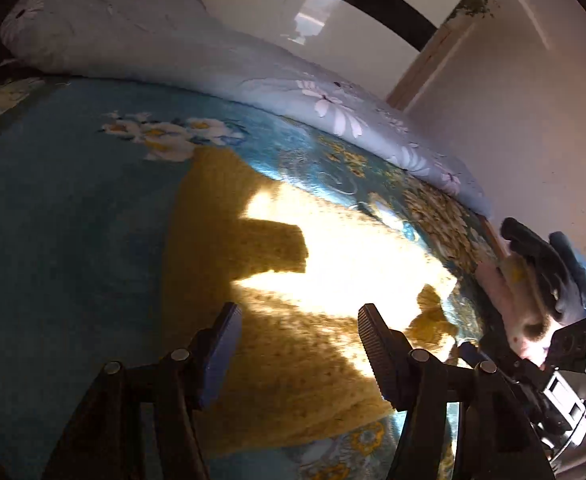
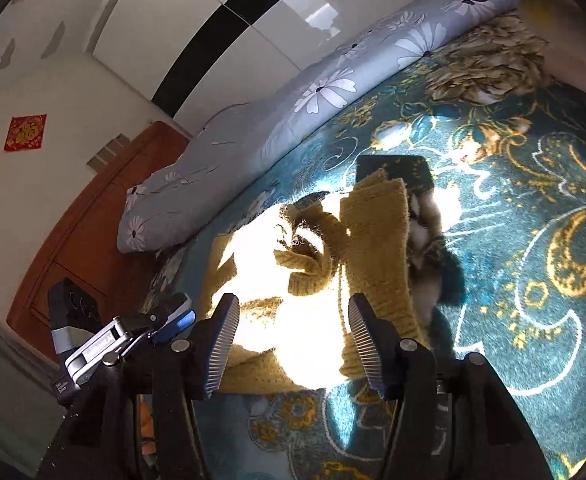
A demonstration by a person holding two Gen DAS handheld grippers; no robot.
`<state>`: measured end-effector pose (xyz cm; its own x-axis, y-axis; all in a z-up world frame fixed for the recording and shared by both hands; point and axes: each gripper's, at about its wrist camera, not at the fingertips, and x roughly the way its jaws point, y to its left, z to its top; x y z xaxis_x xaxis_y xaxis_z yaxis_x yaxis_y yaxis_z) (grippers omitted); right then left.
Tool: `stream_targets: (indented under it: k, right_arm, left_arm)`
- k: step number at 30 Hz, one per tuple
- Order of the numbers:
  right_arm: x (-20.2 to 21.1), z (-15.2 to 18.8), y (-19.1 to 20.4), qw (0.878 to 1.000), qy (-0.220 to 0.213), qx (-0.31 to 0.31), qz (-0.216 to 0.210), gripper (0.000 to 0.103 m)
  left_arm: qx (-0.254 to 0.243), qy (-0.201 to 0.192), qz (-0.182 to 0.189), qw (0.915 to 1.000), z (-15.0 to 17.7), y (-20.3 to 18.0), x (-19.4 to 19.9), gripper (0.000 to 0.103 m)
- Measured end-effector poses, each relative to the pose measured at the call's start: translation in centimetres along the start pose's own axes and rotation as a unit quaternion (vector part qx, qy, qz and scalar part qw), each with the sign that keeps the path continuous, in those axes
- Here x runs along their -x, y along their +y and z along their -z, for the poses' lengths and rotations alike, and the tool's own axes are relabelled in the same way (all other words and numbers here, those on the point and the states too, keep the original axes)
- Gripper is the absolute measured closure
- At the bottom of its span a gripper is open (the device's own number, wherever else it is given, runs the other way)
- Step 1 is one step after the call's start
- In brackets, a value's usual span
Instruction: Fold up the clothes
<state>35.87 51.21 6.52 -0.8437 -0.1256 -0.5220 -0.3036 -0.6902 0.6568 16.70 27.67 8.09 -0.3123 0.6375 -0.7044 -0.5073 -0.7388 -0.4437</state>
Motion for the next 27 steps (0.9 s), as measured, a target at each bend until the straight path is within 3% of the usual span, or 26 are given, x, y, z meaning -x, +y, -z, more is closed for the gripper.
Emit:
stream_targets:
  k: [3,10,15,17,21,23,24,27]
  right_arm:
    - [-2.9,-1.7,0.2,1.0,0.023,0.011,0.015,0.044]
    - [-7.1,-3.5,-0.4,0.997,0.078,-0.016,-0.016,0.027]
    - [-8.3,-4.0,1.2,0.997,0.081,0.002,0.008,0.027]
    - [-8.5,-4.2,1.5,0.996,0.088,-0.007,0.016,0.031]
    - [-8.2,-4.7,3.7,0.996,0.088,0.018,0.012,0.051]
    - [-8.7,-4.6,4.4,0.994,0.106,0.017,0.02,0.067]
    - [-9.1,-4.6,4.6,0.993,0.116,0.012,0.027,0.081]
    - [-7.8,-5.4,5.1,0.994,0.108,0.003,0.004,0.085]
  left_arm:
    - [0.001,0.013,-0.023,0.9996,0.6,2.4,-0.9,0.039]
    - [-0.081,-0.003,-0.044,0.9957,2.5,0.8,-0.8,0.038]
    - [-0.048,0.002,-0.015,0.9987,2.2,2.1,0.1,0.038]
    - [-0.024,0.011,-0.01,0.9996,2.1,3.5,0.4,0.038]
    - [0.027,0.023,0.01,0.9993,2.4,6.1,0.9,0.038]
    - [0.044,0.027,0.018,0.9985,2.5,6.7,1.0,0.037]
    - [0.05,0.028,0.021,0.9981,2.5,6.9,1.1,0.037]
    - [0.048,0.02,0.026,0.9983,2.2,6.8,2.0,0.037]
